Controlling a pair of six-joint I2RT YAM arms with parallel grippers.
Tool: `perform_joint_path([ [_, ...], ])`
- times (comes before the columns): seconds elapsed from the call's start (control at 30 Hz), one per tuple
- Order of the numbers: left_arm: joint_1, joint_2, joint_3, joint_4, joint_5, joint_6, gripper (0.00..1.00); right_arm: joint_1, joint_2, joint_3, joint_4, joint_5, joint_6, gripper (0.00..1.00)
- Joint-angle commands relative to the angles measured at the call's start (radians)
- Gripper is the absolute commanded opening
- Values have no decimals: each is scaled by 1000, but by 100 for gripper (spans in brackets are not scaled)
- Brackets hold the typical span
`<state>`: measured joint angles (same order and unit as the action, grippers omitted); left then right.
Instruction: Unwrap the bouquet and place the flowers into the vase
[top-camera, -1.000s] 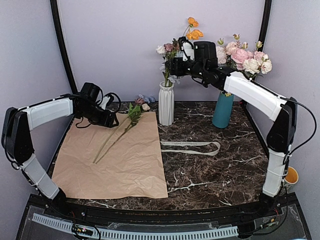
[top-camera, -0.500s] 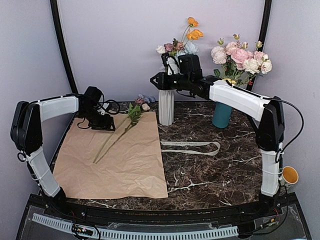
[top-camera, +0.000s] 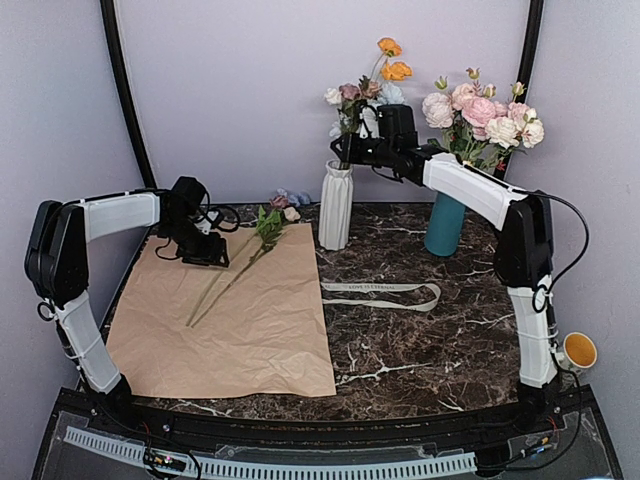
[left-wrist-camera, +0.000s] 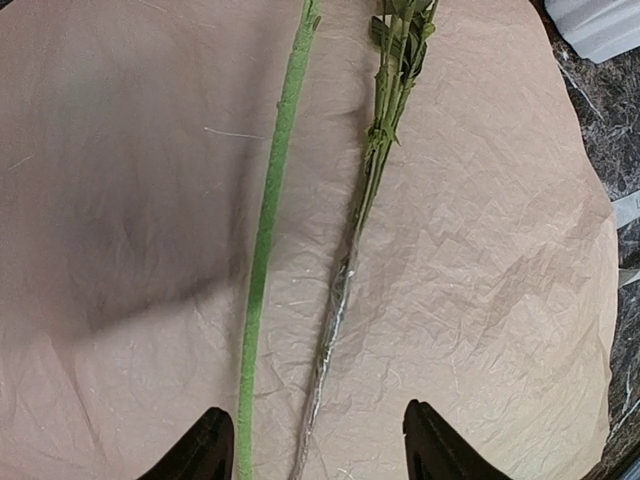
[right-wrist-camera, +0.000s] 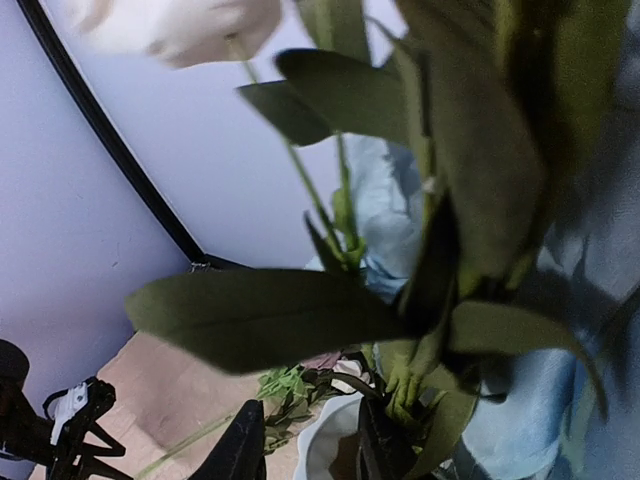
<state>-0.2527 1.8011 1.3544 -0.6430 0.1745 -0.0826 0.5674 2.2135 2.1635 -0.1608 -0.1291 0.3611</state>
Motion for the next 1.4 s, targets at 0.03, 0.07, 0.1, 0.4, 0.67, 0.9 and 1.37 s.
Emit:
perform_joint_path([
  [0.03, 24, -2, 0, -26, -24, 1, 61, -11, 15, 31, 49, -37, 6, 31],
  [0.07, 29, 2, 2, -25, -24, 2, 61, -11, 13, 26, 51, -46, 8, 31],
  [0.1, 32, 6, 2, -23, -25, 4, 61, -11, 10, 20, 52, -58, 11, 31],
  [0.4, 40, 62, -10, 6, -8, 31, 58, -2, -33, -68, 93, -154, 30, 31],
  [0.67, 41, 112, -10, 27, -2, 40, 43, 28, -33, -69, 85, -165, 30, 31],
  [0.9, 41, 143, -27, 71, -20, 49, 30, 40, -30, -23, 83, -202, 34, 31],
  [1.37, 42, 85, -14, 66, -70, 56, 0, 74, -58, 6, 151, -282, 54, 35],
])
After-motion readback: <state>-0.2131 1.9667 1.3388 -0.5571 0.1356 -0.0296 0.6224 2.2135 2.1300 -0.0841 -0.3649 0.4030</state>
